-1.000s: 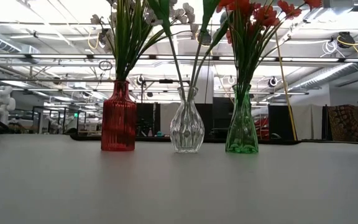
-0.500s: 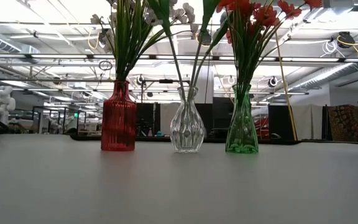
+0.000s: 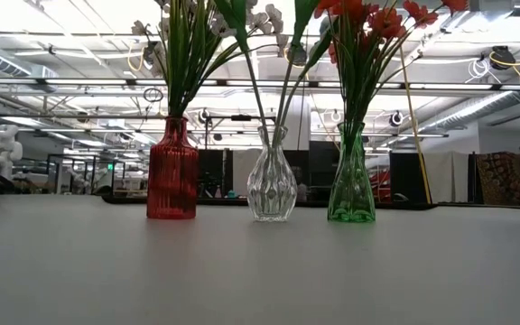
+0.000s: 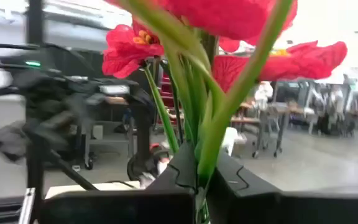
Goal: Sort flowers into vase by color
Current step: Put the red flower into the green flower vase
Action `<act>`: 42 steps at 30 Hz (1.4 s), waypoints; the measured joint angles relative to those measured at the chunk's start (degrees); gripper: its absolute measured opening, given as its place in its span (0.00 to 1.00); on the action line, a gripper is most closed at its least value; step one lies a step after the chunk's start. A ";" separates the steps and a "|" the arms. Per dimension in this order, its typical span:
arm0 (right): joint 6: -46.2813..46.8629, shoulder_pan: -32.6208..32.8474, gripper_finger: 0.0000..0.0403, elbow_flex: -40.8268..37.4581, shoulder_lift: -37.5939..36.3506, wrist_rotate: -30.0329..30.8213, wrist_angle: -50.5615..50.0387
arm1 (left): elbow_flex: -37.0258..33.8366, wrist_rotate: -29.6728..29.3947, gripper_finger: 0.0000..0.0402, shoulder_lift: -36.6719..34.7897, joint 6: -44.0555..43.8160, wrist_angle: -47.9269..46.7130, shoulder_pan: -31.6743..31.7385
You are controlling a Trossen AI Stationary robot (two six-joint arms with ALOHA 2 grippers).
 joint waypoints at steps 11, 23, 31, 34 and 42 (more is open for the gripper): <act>8.63 2.08 0.00 -23.66 -18.30 -4.24 13.49 | -1.06 16.34 0.46 -0.06 -28.75 -21.54 -1.63; -2.91 6.24 0.00 -18.92 -15.65 7.67 11.59 | -8.20 17.92 0.46 0.01 -28.84 -13.71 -1.46; 9.51 -1.22 0.00 -23.12 -14.70 7.39 5.48 | -8.48 19.73 0.46 0.01 -29.00 -12.19 -1.43; 11.84 -4.99 0.00 -24.20 -14.46 2.53 5.30 | -8.48 19.73 0.46 0.01 -28.99 -12.24 -1.43; 15.15 -14.47 0.00 -24.23 -10.74 -5.15 5.09 | -8.48 20.60 0.46 0.01 -28.99 -12.32 -1.32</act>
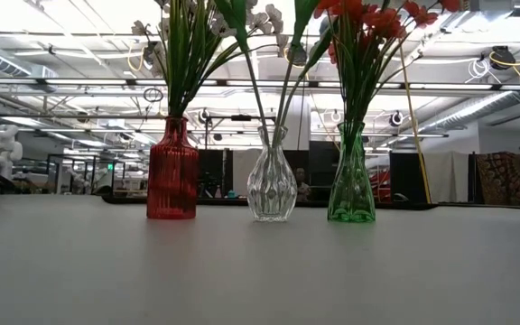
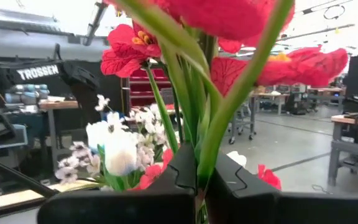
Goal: Sort flowers into vase by color
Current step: Put the red flower into the green flower vase
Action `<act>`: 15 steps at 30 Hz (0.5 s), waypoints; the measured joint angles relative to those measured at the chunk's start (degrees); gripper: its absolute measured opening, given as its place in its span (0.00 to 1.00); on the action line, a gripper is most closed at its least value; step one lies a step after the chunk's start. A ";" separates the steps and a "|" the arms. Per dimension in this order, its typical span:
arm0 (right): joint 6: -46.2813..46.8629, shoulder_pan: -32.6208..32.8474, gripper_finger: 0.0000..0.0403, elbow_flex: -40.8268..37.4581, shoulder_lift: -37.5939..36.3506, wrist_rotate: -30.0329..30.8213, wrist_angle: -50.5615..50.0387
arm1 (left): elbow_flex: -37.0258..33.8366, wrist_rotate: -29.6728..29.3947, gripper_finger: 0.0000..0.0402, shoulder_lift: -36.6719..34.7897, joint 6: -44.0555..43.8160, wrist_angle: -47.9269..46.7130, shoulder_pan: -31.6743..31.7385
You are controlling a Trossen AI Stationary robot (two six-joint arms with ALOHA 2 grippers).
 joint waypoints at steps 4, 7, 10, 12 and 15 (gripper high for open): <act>3.76 -2.33 0.00 0.00 3.03 0.00 -2.01 | 0.00 0.13 0.46 0.00 -0.02 -0.06 -0.04; 5.70 -3.15 0.00 0.00 5.12 0.11 -2.26 | 0.00 0.95 0.46 0.00 -0.04 -0.07 -0.04; 6.88 -3.86 0.00 0.00 7.07 0.26 -2.35 | 0.00 1.41 0.46 0.00 -0.07 -0.03 -0.04; 7.78 -4.31 0.00 0.00 7.92 0.47 -2.56 | 0.00 1.43 0.46 0.00 -0.07 -0.04 -0.04; 11.31 -5.36 0.00 0.00 8.98 0.51 -5.25 | 0.00 1.45 0.46 0.00 -0.07 -0.04 -0.04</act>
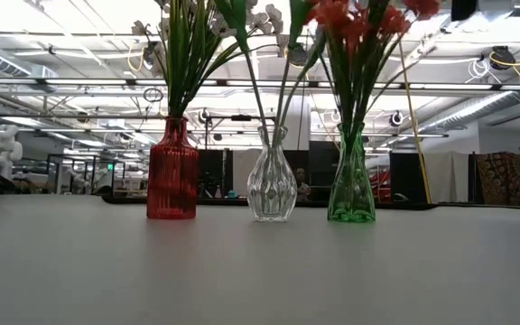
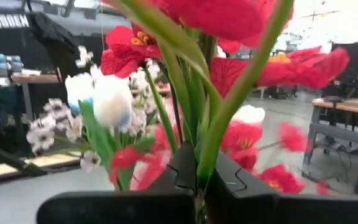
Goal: Sort flowers into vase by color
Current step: Put the red flower into the green flower vase
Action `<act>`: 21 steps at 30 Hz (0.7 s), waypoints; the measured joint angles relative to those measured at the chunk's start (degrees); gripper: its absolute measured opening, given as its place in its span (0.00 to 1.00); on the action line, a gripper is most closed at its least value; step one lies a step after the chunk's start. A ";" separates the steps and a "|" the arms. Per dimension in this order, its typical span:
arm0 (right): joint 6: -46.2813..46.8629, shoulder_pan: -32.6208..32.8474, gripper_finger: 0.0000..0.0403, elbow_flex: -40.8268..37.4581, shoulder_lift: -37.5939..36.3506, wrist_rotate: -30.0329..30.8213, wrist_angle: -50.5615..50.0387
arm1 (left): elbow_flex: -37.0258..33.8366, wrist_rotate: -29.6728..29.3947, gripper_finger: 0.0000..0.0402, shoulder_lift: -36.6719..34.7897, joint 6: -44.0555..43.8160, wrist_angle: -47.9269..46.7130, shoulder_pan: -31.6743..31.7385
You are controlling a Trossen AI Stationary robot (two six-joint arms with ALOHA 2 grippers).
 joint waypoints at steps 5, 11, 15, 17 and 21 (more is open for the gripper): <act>5.94 -0.86 0.00 -0.02 0.77 1.33 -5.37 | 0.02 0.00 0.46 0.00 -0.02 0.02 0.00; 6.17 -0.70 0.00 -0.02 -0.57 1.42 -4.16 | 0.02 0.00 0.46 0.00 -0.04 -0.01 0.00; 7.68 -0.69 0.01 -0.02 -2.46 1.44 -5.80 | 0.02 0.00 0.46 0.00 -0.04 0.02 0.00; 10.63 -0.72 0.01 -0.02 -2.98 1.43 -8.03 | 0.04 0.00 0.46 0.00 -0.04 0.04 0.00; 17.72 -1.78 0.01 0.00 -3.03 0.90 -16.01 | 0.04 0.00 0.46 0.00 -0.07 0.06 0.00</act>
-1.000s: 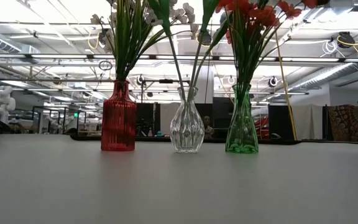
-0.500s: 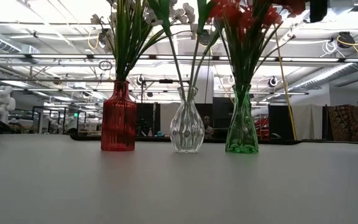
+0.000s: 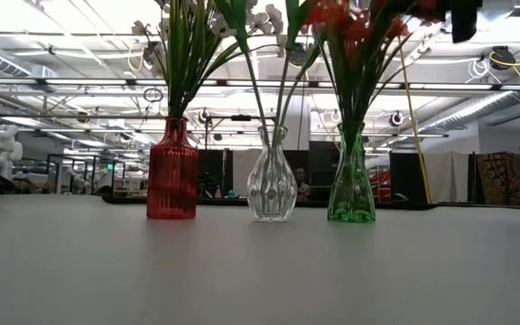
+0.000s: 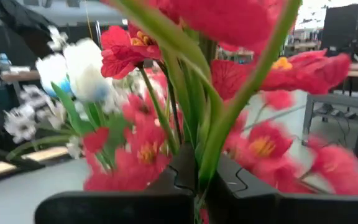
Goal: Sort flowers into vase by color
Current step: Put the red flower into the green flower vase
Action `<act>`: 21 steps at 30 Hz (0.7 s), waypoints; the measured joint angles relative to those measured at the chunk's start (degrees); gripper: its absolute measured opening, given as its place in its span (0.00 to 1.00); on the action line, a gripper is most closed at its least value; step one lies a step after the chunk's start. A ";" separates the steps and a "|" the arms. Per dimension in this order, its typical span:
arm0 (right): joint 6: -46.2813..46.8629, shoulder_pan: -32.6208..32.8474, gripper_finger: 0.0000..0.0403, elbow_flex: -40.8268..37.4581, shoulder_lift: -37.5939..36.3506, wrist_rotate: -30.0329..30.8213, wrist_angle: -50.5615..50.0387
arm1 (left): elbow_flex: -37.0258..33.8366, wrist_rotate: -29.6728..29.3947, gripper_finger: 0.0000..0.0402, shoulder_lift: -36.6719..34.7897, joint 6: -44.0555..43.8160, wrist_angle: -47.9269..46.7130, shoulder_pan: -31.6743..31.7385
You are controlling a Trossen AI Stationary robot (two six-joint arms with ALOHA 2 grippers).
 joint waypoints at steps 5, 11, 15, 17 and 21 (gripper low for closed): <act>6.51 -0.93 0.01 0.00 0.00 -0.06 -6.29 | 0.02 0.00 0.46 0.00 -0.04 0.04 0.00; 6.71 -1.22 0.04 0.00 0.04 -0.15 -6.43 | 0.02 0.00 0.46 0.00 0.02 0.08 0.00; 9.58 -3.41 0.07 0.02 1.26 -4.69 -7.07 | 0.02 0.00 0.46 0.00 0.01 0.11 0.00; 11.04 -4.73 0.09 0.02 2.20 -7.19 -7.39 | 0.02 0.00 0.46 0.00 -0.01 0.13 0.00; 13.26 -6.22 0.11 0.02 3.46 -9.04 -8.27 | 0.02 0.00 0.46 0.00 -0.07 0.20 0.00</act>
